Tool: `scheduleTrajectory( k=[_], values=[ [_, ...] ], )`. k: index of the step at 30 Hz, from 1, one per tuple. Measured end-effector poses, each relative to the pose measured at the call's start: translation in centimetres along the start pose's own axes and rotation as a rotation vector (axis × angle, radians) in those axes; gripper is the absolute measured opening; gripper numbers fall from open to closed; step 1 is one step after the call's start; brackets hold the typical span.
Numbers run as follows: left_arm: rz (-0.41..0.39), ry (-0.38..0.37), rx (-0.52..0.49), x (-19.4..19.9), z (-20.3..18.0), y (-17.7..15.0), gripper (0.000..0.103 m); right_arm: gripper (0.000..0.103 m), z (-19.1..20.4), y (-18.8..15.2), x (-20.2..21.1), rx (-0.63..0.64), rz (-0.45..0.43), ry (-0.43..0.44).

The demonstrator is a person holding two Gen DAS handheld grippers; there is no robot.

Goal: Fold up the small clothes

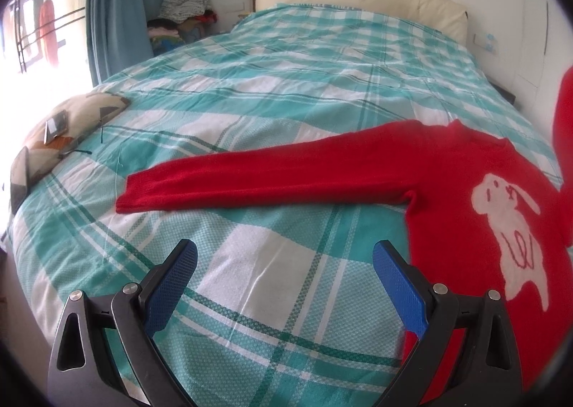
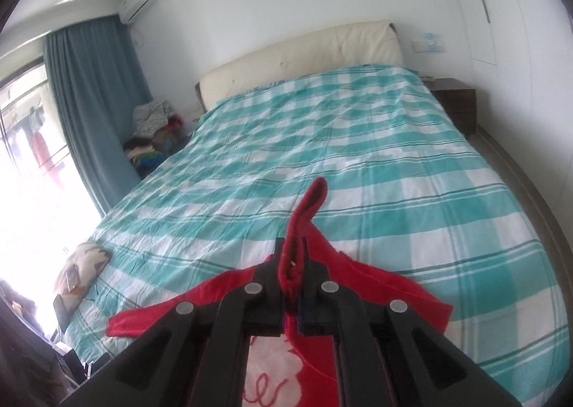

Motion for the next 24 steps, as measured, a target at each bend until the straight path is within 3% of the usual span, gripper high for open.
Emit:
scheduleTrajectory(
  k=[2,3,5,6,8,11,14,18,24],
  values=[
    [0.01,0.002,-0.011,-0.3,-0.2,0.0,0.099,0.009,1.2,-1.6,-3.6,-0.013,0.083,0.051],
    [0.015,0.001,-0.013,-0.4,-0.3,0.0,0.099,0.016,1.2,-2.6,-5.4,-0.027,0.134,0.099],
    [0.025,0.0,-0.011,-0.7,-0.2,0.0,0.099,0.068,1.4,-4.1,-7.7,-0.076,0.207,0.197],
    [0.028,0.0,-0.006,-0.8,-0.2,0.1,0.099,0.071,1.3,-5.0,-8.0,-0.105,0.221,0.249],
    [0.032,-0.002,0.006,-0.9,0.1,0.1,0.099,0.071,1.1,-6.2,-8.2,-0.138,0.243,0.302],
    [0.049,-0.006,0.021,-1.3,0.2,0.1,0.099,0.071,-0.6,-7.3,-7.1,-0.14,0.241,0.254],
    [0.068,-0.006,0.02,-1.7,0.0,-0.2,0.099,0.071,-3.2,-8.7,-4.2,-0.024,0.188,0.072],
    [0.095,-0.002,-0.013,-2.3,-0.8,-0.7,0.099,0.072,-8.0,-13.3,-0.3,0.098,0.138,-0.148],
    [0.15,0.014,-0.054,-3.5,-1.8,-1.5,0.1,0.072,-15.1,-19.8,5.1,0.054,0.097,-0.317]
  ],
)
Point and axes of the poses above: each gripper's, at about its wrist camera, not at the fingertips, and x roughly against the way its jaws point, z to its left, y to its top, the point moved 1 cm from there along -x, roughly the way its jaws point, and after that the axes turned 8 degrees about -x, right-handed, at the moved point
